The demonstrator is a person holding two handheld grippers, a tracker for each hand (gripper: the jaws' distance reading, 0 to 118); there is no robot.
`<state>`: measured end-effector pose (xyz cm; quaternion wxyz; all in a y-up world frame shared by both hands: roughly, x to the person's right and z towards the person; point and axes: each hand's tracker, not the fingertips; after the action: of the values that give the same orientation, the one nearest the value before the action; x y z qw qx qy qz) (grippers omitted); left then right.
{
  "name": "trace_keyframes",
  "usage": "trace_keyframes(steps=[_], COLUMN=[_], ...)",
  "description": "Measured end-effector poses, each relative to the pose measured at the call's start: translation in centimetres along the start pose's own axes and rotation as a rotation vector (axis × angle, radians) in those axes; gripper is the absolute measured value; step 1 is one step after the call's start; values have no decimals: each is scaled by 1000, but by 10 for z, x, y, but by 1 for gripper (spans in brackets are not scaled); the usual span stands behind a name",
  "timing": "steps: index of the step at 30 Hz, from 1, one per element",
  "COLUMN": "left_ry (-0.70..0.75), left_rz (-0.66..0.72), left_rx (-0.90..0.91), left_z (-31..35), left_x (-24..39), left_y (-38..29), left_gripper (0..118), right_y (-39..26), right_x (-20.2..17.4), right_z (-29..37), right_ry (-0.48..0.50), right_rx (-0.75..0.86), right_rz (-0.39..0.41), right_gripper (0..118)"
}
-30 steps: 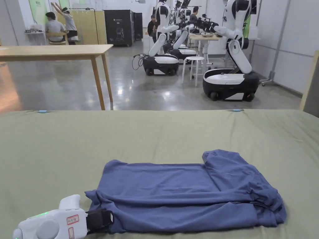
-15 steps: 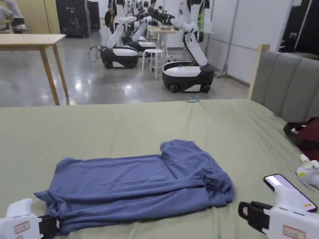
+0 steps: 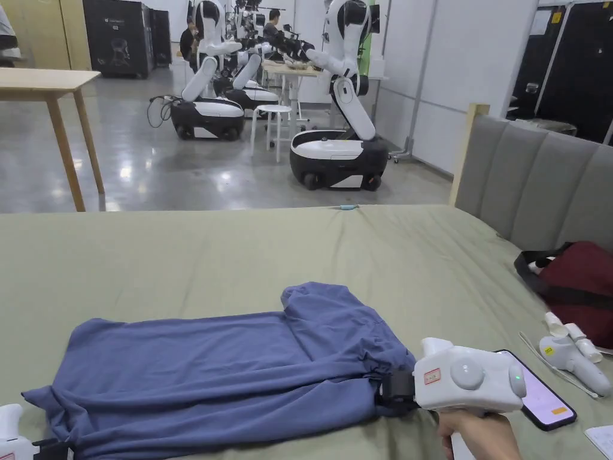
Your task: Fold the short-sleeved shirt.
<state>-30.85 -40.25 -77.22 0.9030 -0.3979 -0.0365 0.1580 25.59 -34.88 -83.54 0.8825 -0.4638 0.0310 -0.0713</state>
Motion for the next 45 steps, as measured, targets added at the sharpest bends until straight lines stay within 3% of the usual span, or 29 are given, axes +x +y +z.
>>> trace_keyframes(steps=[3,4,5,6,11,14,19,30,40,41,42,43,44,45], left_ry=[9,12,15,16,18,8,-21,-86,-42,-39,-41,-40,-29,11], left_rz=[-2,-3,-4,-5,-4,-3,-34,-26,-34,-40,-49,-58,-60,-66], left_rx=[-8,-12,-17,-19,-15,4,53,51,-13,-4,0,2,4,12], left_z=[2,2,2,2,3,11,41,141,129,130,131,134,138,143], left_x=[1,2,2,2,2,1,3,-2,-12,-11,-10,-10,-9,-13], left_y=[4,5,6,6,6,8,9,-67,-110,-109,-108,-107,-105,-103], left_gripper=[12,12,12,12,12,12,12,12,12,17,38,74,74,85], right_y=[1,1,2,2,10,5,-6,-112,-143,-142,-142,-142,-142,-142], right_x=[-18,-21,-23,-25,-30,-24,-20,-9,-4,-3,-2,0,1,1], right_z=[4,2,0,0,11,26,72,177,142,142,145,153,160,171], right_ry=[-42,-44,-77,-102,-83,-43,-3,0,-47,-41,-38,-28,-36,-48], right_rx=[-5,-5,-7,10,4,71,103,106,-31,-38,-32,0,30,64], right_rz=[82,105,122,140,148,110,146,169,174,172,170,158,158,153], right_gripper=[53,36,8,7,6,6,6,6,9,21,41,61,61,65])
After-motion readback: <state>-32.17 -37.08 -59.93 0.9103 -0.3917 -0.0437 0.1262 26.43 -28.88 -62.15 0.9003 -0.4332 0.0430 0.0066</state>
